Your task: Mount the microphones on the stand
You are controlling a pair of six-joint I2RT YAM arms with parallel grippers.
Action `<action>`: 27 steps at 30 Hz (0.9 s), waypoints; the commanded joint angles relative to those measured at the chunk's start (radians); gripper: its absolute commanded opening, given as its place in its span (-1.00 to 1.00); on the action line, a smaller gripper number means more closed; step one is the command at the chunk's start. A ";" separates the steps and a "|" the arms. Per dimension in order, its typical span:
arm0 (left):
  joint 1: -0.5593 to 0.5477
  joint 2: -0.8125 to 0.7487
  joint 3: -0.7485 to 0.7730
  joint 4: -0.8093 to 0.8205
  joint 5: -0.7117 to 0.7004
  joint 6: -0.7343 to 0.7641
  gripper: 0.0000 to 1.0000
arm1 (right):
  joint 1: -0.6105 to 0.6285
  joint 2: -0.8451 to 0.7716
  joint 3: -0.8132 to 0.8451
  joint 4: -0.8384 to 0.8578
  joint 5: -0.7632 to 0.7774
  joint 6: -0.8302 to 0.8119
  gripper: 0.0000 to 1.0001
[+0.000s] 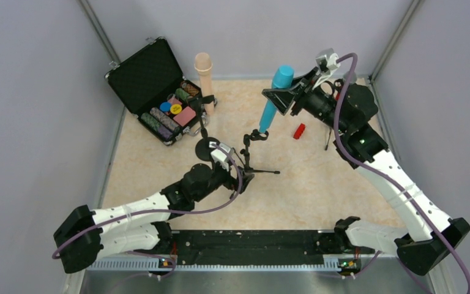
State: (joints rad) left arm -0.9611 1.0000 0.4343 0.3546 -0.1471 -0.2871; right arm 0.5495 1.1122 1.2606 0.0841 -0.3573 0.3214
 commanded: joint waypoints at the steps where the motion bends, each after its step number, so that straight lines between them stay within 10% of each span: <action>1: 0.002 0.008 0.014 0.031 -0.005 0.013 0.97 | -0.010 -0.018 -0.016 0.068 -0.004 0.013 -1.00; 27: 0.002 0.015 0.012 0.012 -0.028 0.008 0.97 | -0.009 0.012 -0.053 0.048 0.058 -0.032 -1.00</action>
State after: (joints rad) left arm -0.9611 1.0237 0.4343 0.3363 -0.1730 -0.2810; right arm 0.5488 1.1210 1.2095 0.0837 -0.3218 0.3065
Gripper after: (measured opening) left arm 0.986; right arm 0.459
